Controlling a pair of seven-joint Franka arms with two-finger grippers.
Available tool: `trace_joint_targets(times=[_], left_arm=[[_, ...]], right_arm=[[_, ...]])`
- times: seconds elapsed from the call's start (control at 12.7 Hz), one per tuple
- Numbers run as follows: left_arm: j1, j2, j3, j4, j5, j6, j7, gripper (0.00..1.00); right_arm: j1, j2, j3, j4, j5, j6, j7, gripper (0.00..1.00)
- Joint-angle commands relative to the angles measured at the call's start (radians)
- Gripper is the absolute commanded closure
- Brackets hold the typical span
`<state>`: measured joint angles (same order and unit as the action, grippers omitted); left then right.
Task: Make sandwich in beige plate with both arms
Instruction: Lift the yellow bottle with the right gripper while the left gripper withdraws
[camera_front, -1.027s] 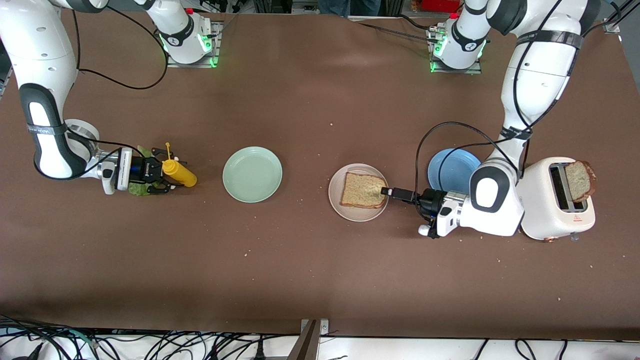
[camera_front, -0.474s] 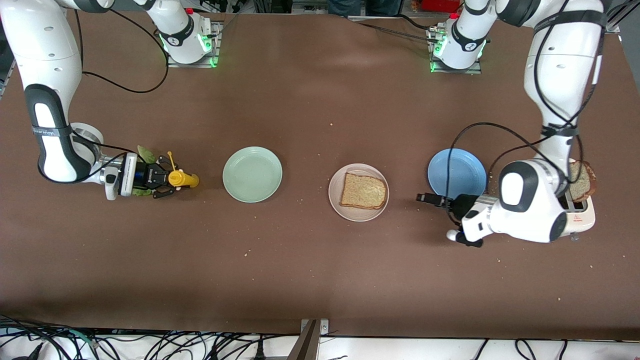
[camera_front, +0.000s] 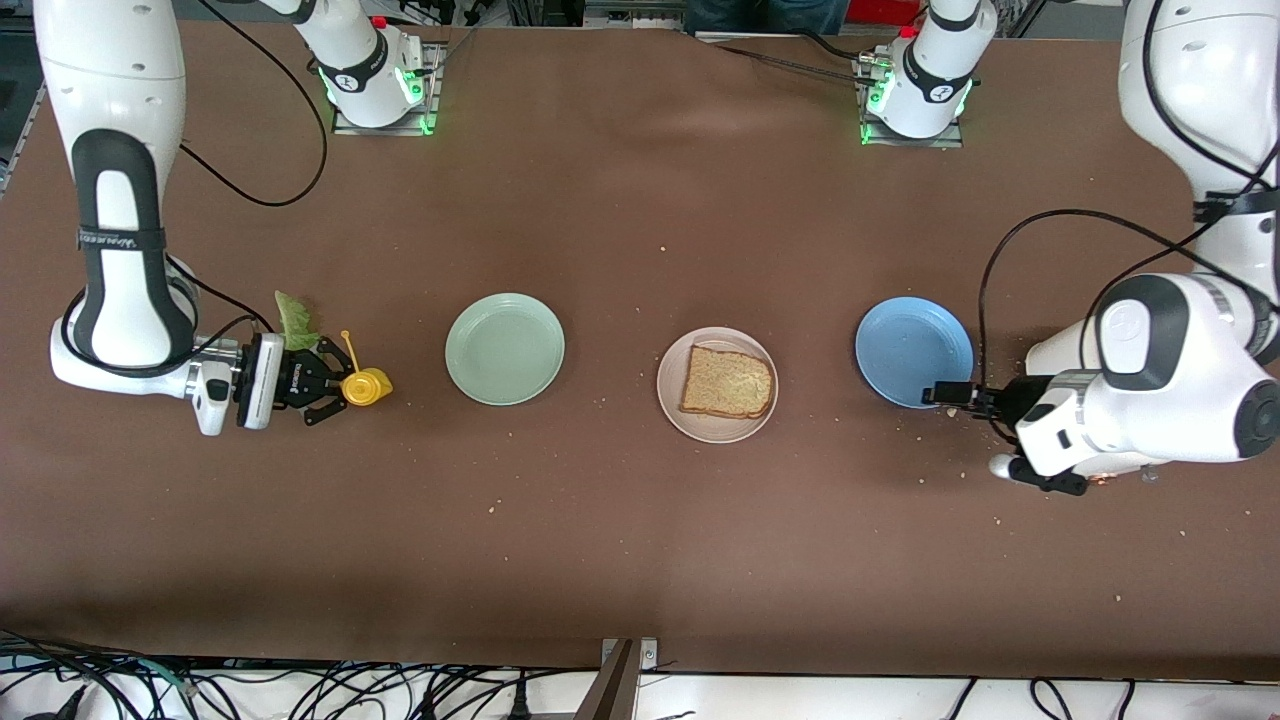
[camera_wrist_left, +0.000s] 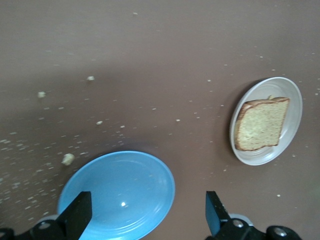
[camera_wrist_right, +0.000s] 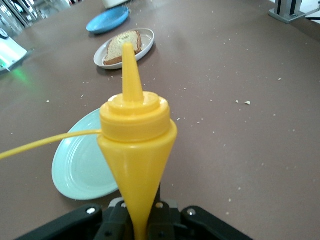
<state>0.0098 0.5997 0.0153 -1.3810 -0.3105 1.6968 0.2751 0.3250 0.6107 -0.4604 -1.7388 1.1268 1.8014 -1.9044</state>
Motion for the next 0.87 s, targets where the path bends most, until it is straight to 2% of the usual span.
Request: trace_joint_targets(times=[0.0,0.16,0.39,0.79], left_arm=[[0.01,-0.064,-0.003,-0.015,0.13,-0.012,-0.063,0.0],[0.009,-0.089,-0.001,-0.007,0.203,-0.012,-0.094,0.0],[0.013,-0.115,0.012,-0.007,0.208,-0.011,-0.103,0.0],[0.013,-0.13,0.041,-0.007,0.211,-0.017,-0.117,0.0]], right_arm=[[0.164,-0.006,-0.095,0.089,-0.123,0.033,0.192,1.0],[0.282,-0.006,-0.15,0.146,-0.212,0.061,0.344,1.0],[0.417,-0.006,-0.188,0.208,-0.384,0.111,0.575,1.0],[0.586,0.009,-0.185,0.327,-0.718,0.125,1.005,1.0]])
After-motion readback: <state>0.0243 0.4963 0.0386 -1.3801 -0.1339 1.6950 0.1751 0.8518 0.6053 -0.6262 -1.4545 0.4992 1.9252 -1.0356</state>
